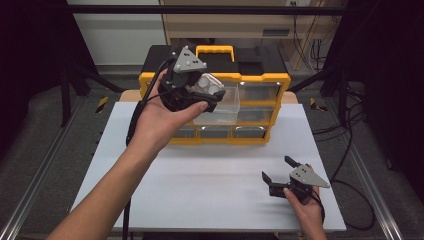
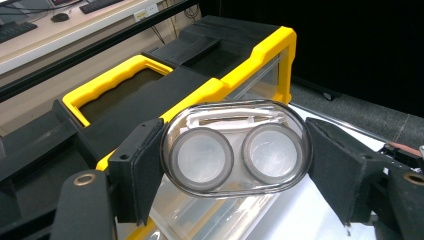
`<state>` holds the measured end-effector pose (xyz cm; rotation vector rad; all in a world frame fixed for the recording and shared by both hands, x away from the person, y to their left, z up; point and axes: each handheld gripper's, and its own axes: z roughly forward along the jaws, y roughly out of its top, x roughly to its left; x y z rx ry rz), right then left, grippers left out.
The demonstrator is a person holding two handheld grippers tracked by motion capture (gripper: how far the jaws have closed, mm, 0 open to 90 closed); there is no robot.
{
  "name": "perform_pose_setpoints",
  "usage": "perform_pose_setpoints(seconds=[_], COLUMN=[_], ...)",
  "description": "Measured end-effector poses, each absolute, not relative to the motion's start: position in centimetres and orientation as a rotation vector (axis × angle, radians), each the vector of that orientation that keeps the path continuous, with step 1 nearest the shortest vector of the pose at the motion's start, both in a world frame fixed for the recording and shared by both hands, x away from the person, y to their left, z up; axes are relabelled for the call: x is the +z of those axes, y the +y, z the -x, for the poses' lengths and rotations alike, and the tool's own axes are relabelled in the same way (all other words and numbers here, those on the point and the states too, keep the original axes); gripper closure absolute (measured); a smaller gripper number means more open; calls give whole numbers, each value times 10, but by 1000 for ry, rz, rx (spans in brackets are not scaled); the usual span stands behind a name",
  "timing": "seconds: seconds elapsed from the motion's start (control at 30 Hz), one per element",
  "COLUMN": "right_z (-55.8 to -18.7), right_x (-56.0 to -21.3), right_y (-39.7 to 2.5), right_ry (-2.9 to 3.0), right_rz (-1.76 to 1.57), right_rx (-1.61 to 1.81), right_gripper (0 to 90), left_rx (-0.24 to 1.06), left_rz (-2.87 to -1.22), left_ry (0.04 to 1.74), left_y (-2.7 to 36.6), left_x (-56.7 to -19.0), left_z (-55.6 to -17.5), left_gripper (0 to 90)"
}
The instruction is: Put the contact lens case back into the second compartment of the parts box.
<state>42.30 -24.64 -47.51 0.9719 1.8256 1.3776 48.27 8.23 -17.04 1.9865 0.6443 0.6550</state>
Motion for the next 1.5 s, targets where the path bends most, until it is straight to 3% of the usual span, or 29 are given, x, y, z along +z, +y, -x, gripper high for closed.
perform_pose_setpoints(seconds=[1.5], right_z=[-424], right_x=[-476], right_y=[-248], right_ry=[1821], right_rz=[-977], right_rx=[1386], right_gripper=[32], left_rx=[658], left_rz=[-1984], left_ry=[669], left_y=[73], left_x=[-183], left_z=[-503], left_gripper=[262])
